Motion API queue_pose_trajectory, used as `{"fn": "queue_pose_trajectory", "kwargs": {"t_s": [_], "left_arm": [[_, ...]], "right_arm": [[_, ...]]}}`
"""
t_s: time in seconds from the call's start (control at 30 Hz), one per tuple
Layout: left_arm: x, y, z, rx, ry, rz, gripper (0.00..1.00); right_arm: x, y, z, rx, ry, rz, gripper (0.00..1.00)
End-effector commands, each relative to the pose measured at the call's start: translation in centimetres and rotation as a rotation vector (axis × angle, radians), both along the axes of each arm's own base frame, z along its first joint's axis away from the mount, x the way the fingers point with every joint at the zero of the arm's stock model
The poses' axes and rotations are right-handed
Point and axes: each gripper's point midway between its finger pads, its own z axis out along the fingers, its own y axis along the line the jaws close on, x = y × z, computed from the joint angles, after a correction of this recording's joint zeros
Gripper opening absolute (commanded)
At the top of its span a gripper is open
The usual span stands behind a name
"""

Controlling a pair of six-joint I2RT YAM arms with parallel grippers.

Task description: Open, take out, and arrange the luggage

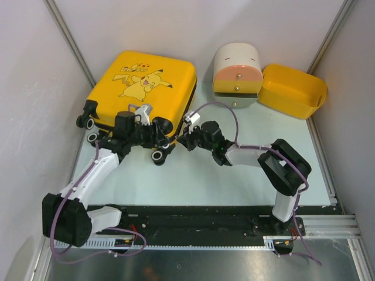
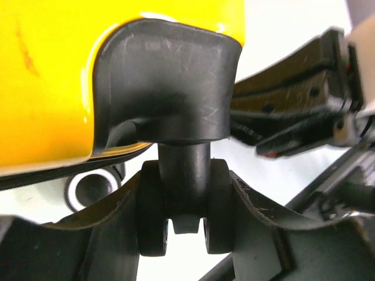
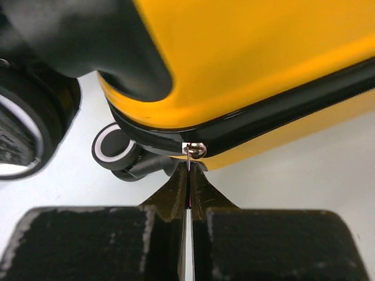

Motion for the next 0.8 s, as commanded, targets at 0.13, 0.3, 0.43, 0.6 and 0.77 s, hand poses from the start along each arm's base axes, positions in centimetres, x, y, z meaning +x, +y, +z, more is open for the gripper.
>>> {"fn": "queue_pose_trajectory", "kwargs": {"t_s": [0.13,0.3,0.43,0.6,0.77], "left_arm": [[6.2,-6.5,4.1,-0.267,-0.014,0.15,0.0],[6.2,-4.6,8.0,-0.3,-0.102,0.153,0.53],[4.7,1.3,11.1,-0.185,-0.221,0.173,0.81],[3.0,10.3,12.2,0.212,-0.364,0.166,1.0],[3.0,17.6,7.7,0.553,-0.263,0.142,1.0]], "right_arm": [[-0.4,0.1,9.3,0.223,-0.221,-0.194,0.0],[3.3,-2.0,8.0,0.213,-0.214,-0.267,0.0],[4.6,-3.5,7.7,0.213,-0.19,-0.259,0.0],[4.4,-3.5,7.4,0.211,-0.177,-0.195,0.0],[1.9,-2.8,6.9,0.182,-0.211,-0.059,0.0]]}}
